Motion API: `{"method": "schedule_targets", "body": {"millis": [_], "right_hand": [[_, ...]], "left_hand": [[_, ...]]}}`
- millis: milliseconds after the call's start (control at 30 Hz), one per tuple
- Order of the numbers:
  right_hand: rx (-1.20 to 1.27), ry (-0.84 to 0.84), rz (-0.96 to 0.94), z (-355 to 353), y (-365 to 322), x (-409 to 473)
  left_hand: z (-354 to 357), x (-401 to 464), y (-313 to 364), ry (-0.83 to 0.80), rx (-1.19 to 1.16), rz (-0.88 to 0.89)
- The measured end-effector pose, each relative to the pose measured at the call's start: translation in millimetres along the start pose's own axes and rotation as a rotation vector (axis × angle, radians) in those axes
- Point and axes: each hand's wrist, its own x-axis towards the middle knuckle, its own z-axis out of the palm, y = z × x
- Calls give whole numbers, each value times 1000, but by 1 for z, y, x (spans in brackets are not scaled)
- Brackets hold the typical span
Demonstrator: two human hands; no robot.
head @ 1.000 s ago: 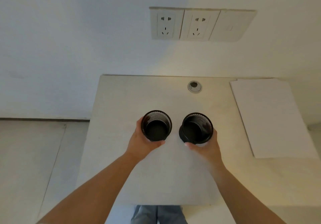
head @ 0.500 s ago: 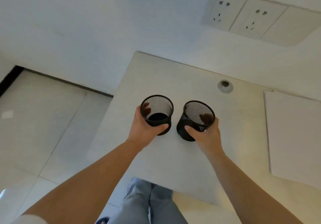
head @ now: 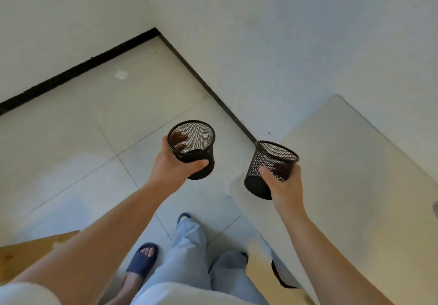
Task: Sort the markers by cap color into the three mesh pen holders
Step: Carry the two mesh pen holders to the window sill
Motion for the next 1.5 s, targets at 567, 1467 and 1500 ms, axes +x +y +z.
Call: {"method": "schedule_targets", "body": {"millis": [567, 1467, 1500], "right_hand": [[-244, -503, 24, 335, -79, 31], [-673, -1062, -204, 886, -241, 4], [-663, -1059, -198, 906, -244, -6]], "left_hand": [[-270, 61, -110, 516, -156, -386], [-644, 192, -183, 1023, -409, -646], [-667, 196, -185, 1009, -390, -636]]}}
